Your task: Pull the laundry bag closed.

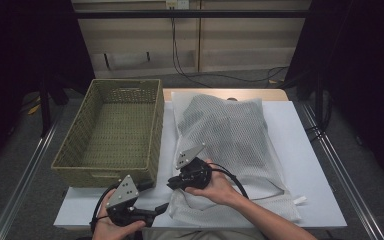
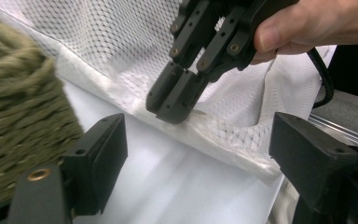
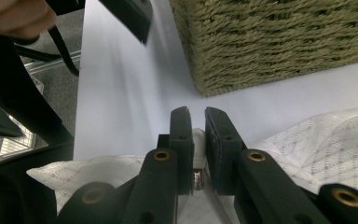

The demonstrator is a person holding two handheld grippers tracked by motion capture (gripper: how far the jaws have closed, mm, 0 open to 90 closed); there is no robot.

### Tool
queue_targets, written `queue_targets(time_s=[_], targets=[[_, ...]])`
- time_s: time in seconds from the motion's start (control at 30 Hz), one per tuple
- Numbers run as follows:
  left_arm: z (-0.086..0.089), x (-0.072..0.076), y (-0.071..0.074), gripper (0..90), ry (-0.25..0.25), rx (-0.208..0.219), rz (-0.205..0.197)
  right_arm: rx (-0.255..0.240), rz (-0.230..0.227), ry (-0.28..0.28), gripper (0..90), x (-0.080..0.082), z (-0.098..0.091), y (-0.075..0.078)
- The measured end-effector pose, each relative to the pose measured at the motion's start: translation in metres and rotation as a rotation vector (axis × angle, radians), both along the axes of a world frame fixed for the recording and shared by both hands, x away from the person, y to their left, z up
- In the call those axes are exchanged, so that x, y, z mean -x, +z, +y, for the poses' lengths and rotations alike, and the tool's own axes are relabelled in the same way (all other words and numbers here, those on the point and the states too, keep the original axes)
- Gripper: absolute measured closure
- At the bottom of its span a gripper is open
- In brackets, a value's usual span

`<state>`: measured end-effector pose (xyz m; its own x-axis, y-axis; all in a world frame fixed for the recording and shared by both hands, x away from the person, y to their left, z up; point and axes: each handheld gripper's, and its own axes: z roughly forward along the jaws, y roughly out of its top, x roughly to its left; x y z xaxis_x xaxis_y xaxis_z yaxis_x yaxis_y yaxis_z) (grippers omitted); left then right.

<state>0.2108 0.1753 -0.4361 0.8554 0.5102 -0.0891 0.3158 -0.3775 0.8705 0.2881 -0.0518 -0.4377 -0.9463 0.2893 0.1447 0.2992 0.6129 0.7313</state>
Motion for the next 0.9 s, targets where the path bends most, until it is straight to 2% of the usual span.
queue_targets(time_s=[0.03, 0.13, 0.17, 0.23, 0.33, 0.37, 0.43, 0.5, 0.57, 0.63, 0.7, 0.77, 0.87, 0.9], targets=[[-0.003, -0.001, -0.002, 23.8, -0.004, 0.004, 0.009, -0.002, -0.003, -0.001, 81.9, 0.001, -0.001, 0.001], [-0.008, -0.007, -0.004, 28.9, -0.009, -0.031, 0.026, -0.012, -0.008, -0.009, 82.0, 0.003, -0.003, 0.006], [-0.010, -0.008, -0.005, 30.6, -0.015, -0.028, 0.031, -0.017, -0.018, -0.006, 82.0, 0.003, -0.004, 0.007], [-0.012, -0.011, -0.006, 32.7, -0.020, -0.047, 0.040, -0.025, -0.021, -0.008, 82.1, 0.004, -0.006, 0.011], [-0.014, -0.015, -0.008, 35.7, -0.021, -0.043, 0.059, -0.036, -0.030, -0.015, 82.1, 0.005, -0.010, 0.016], [-0.016, -0.017, -0.008, 35.8, -0.017, -0.055, 0.066, -0.043, -0.033, -0.013, 82.1, 0.005, -0.011, 0.017], [-0.020, -0.020, -0.009, 38.1, -0.035, -0.040, 0.087, -0.044, -0.036, -0.019, 82.1, 0.006, -0.012, 0.019], [-0.025, -0.021, -0.011, 38.5, -0.049, -0.036, 0.099, -0.051, -0.039, -0.025, 82.1, 0.006, -0.014, 0.020], [-0.030, -0.022, -0.010, 35.4, -0.061, -0.033, 0.111, -0.076, -0.022, -0.027, 82.1, 0.006, -0.017, 0.022], [-0.036, -0.022, -0.009, 34.1, -0.069, -0.039, 0.106, -0.068, -0.037, -0.029, 82.1, 0.007, -0.018, 0.023], [-0.039, -0.023, -0.008, 33.8, -0.079, -0.018, 0.115, -0.072, -0.035, -0.032, 82.1, 0.007, -0.018, 0.024], [-0.042, -0.025, -0.009, 36.7, -0.072, -0.033, 0.119, -0.075, -0.036, -0.030, 82.1, 0.007, -0.019, 0.024], [-0.045, -0.031, -0.011, 48.0, -0.058, -0.041, 0.136, -0.077, -0.042, -0.033, 82.2, 0.008, -0.020, 0.025], [-0.045, -0.034, -0.012, 52.5, -0.073, -0.044, 0.144, -0.081, -0.038, -0.036, 82.2, 0.009, -0.020, 0.026]])
